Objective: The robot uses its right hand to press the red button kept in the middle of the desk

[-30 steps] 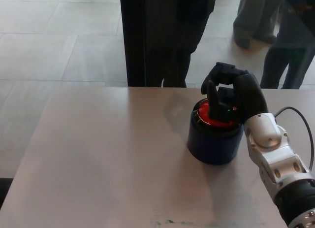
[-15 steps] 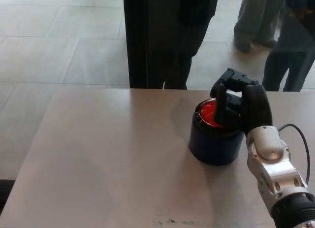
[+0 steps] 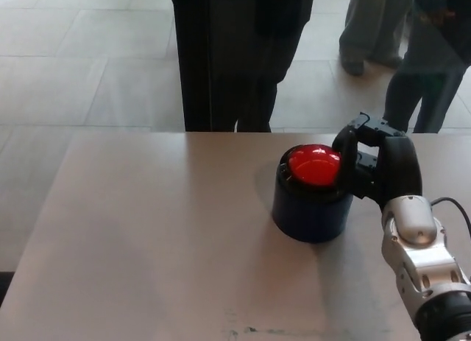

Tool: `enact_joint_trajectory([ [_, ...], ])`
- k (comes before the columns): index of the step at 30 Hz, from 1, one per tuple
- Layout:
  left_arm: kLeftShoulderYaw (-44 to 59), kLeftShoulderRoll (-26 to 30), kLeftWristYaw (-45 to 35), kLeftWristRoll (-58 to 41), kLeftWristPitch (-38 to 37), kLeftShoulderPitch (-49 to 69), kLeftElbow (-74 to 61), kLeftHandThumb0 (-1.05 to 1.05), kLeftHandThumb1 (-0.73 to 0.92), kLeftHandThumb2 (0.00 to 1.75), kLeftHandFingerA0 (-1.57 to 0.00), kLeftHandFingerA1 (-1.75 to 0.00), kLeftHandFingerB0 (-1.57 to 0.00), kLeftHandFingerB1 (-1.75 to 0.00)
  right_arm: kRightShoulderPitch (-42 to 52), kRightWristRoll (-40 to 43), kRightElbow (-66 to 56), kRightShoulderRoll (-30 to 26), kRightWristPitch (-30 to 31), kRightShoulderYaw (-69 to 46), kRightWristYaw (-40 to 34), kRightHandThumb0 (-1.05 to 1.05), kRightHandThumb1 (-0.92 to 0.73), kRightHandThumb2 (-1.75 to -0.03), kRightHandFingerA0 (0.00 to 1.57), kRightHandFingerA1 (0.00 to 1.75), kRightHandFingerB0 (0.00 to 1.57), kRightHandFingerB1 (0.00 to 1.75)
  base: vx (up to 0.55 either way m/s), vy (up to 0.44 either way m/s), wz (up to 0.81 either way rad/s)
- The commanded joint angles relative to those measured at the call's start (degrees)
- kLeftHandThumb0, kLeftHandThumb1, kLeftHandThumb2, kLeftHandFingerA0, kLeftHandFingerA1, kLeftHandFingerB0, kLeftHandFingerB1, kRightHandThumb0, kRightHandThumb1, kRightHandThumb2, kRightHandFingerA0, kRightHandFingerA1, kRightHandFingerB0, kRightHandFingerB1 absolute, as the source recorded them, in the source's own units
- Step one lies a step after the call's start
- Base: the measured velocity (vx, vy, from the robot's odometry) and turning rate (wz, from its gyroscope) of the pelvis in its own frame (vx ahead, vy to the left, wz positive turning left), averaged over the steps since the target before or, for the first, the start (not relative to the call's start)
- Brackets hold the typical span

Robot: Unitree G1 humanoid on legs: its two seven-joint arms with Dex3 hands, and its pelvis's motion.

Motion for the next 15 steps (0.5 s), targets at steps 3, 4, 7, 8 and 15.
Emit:
enact_joint_trajectory([
  [3,-0.4,1.5,-0.1,0.2,-0.6,-0.3,1.7,-0.77,0.72,0.63,-0.21,-0.34,-0.19,-0.29,-12.9,0.5,2.5,-4.6,15.2,-0.6,4.2,-0.29,-0.56,-1.08,0.98,1.75,0.82,1.59,0.0,0.0,0.0],
  [4,-0.4,1.5,0.0,0.2,-0.7,-0.4,1.8,-0.77,0.72,0.63,-0.21,-0.34,-0.19,-0.29,-13.1,0.5,2.8,-4.6,15.2,-0.6,4.2,-0.29,-0.56,-1.08,0.98,1.75,0.82,1.59,0.0,0.0,0.0],
  [7,-0.5,1.5,0.0,0.2,-0.5,-0.8,2.3,-0.77,0.72,0.63,-0.21,-0.32,-0.19,-0.29,-18.2,-1.2,3.4,-6.9,13.2,0.7,6.3,-0.22,-0.45,-1.24,0.97,1.75,0.8,1.56,0.0,0.0,0.0],
  [8,-0.7,1.2,0.0,0.4,-0.7,-0.6,2.2,-0.77,0.76,0.63,-0.21,-0.33,-0.2,-0.29,-20.0,-1.0,3.5,-7.5,12.4,0.7,7.2,-0.26,-0.43,-1.27,0.99,1.75,0.81,1.58,0.0,0.0,0.0],
  [15,0.0,0.0,0.0,-0.9,-0.3,1.6,-0.5,-0.76,0.76,0.63,-0.2,-0.33,-0.18,-0.29,-28.8,1.4,3.9,-12.6,13.8,-1.4,11.4,-0.31,-0.37,-1.34,0.98,1.75,0.8,1.58,0.0,0.0,0.0],
])
